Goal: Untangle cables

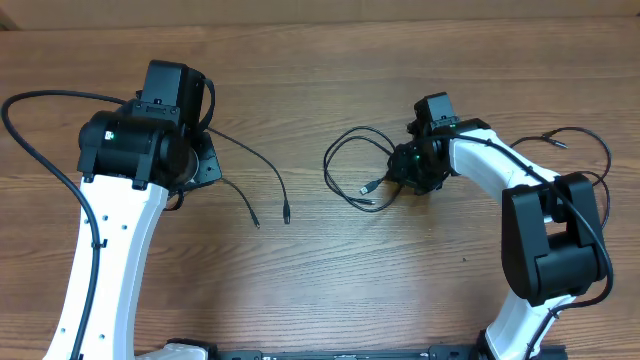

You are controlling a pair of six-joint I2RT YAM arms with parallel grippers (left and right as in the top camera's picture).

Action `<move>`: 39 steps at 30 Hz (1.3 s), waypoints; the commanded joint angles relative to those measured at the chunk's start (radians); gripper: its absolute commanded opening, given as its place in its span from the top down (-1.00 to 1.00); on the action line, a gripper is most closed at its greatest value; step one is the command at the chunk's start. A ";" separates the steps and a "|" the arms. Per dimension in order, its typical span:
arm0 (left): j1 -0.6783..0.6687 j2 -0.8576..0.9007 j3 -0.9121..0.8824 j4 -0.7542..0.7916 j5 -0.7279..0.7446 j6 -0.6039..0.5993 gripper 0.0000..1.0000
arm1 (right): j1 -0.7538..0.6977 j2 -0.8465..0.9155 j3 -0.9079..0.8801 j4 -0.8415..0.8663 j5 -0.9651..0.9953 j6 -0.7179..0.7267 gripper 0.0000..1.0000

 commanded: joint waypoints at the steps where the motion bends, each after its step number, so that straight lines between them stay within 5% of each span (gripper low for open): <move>1: -0.001 -0.010 -0.001 0.000 0.000 -0.002 0.36 | 0.006 0.006 -0.030 -0.003 0.007 0.021 0.65; 4: -0.001 -0.010 -0.001 -0.002 0.001 -0.002 0.36 | 0.004 0.003 -0.024 -0.008 0.003 0.020 0.92; 11: -0.001 -0.010 -0.001 -0.003 0.001 -0.002 0.36 | -0.029 -0.062 0.087 -0.127 0.040 -0.039 0.92; 19: -0.001 -0.010 -0.001 -0.002 0.000 -0.002 0.35 | -0.141 -0.187 0.435 -0.465 0.515 -0.031 0.93; 26: -0.001 -0.010 -0.001 0.005 0.000 -0.003 0.35 | -0.280 -0.270 0.660 -0.570 0.804 -0.032 0.92; 39: -0.001 -0.010 -0.001 0.008 0.000 -0.003 0.35 | -0.444 -0.301 0.649 -0.615 0.699 -0.032 0.92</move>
